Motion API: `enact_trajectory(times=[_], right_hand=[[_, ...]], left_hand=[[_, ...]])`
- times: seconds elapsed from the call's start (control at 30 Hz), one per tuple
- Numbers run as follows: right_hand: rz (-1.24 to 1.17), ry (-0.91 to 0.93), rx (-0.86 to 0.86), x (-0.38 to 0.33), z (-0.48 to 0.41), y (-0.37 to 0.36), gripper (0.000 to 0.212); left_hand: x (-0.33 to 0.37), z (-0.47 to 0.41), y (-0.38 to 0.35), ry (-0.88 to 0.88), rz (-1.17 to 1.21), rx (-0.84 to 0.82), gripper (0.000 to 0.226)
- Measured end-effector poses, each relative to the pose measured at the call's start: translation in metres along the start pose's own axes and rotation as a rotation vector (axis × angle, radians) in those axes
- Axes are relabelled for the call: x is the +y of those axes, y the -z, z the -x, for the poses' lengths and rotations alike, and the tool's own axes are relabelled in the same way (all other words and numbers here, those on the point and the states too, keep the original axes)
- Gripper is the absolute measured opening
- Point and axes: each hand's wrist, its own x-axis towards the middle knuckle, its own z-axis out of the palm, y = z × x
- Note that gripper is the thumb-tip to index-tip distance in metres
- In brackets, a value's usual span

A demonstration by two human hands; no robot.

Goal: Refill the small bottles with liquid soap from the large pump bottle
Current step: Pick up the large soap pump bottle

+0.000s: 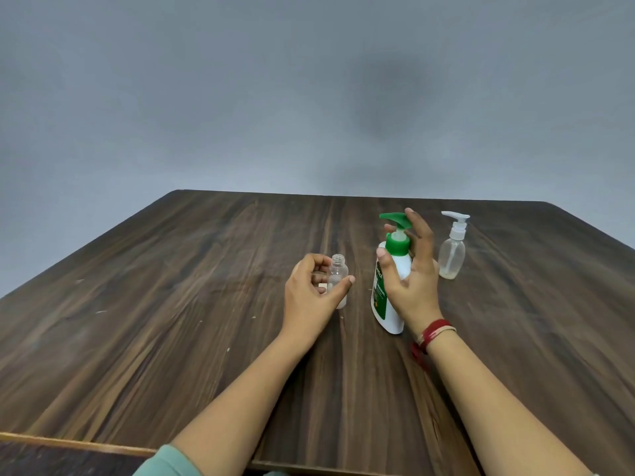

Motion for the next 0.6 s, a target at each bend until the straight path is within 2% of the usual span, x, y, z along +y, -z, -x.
enact_trajectory(times=[0.2, 0.3, 0.43, 0.6], right_hand=[[0.039, -0.084, -0.025, -0.002, 0.002, 0.000, 0.082], [-0.017, -0.081, -0.067, 0.000, -0.004, 0.003, 0.081], [-0.188, -0.137, -0.041, 0.003, -0.009, 0.006, 0.074], [-0.261, -0.170, -0.089, 0.001, -0.012, 0.003, 0.070]], left_hand=[[0.003, 0.000, 0.001, 0.001, 0.010, 0.008, 0.031], [0.004, 0.001, 0.002, -0.002, 0.022, 0.005, 0.032], [0.005, 0.000, 0.003, -0.013, 0.028, 0.019, 0.034], [0.006, -0.002, 0.008, -0.026, 0.019, 0.022, 0.032]])
